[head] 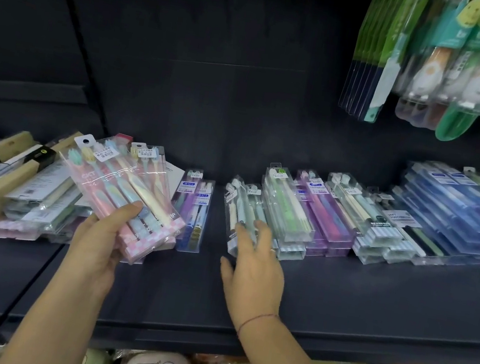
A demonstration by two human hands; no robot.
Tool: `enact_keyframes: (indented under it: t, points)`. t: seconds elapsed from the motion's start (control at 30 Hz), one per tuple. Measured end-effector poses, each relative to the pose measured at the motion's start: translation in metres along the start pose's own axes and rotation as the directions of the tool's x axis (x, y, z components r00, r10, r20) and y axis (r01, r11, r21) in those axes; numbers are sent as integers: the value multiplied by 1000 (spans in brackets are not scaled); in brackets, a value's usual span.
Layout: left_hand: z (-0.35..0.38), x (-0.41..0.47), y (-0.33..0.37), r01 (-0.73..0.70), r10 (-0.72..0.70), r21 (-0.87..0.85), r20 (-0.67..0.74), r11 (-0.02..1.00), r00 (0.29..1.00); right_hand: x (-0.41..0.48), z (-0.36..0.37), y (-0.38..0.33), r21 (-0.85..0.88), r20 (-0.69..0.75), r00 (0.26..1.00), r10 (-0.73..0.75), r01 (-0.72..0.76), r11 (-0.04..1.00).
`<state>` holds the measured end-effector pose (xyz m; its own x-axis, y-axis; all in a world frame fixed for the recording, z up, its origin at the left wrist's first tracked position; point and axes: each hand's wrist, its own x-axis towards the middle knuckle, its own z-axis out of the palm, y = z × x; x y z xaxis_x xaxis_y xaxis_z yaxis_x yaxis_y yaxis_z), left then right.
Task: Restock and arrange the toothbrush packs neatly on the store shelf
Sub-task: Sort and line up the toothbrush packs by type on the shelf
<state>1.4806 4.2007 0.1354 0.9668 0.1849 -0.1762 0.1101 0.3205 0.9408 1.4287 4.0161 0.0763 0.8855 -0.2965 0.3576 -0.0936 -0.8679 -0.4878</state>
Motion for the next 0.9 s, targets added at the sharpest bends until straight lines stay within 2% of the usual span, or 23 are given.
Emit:
enact_keyframes:
  t: [0.13,0.37,0.47,0.63,0.77,0.9]
  points:
    - [2,0,-1,-4,4,-2,9,1000,1000,14,-2,9,-78,65,995,73,-67,995]
    - [2,0,-2,2,-2,-8,4,1000,1000,16,4,-2,-130,131,991,37,-20,991]
    - [2,1,-2,3,-3,-2,0,1000,1000,16,7,-3,-117,144,989,25,-8,993]
    - [2,1,-3,3,-3,0,1,1000,1000,15,8,-4,-126,119,989,87,-72,989]
    - [1,1,-4,-2,2,2,5,1000,1000,8,9,-6,-154,134,991,20,1,988]
    - [2,2,-4,3,-3,2,-1,1000,1000,-5,16,-11,-215,18,996,-91,92,972]
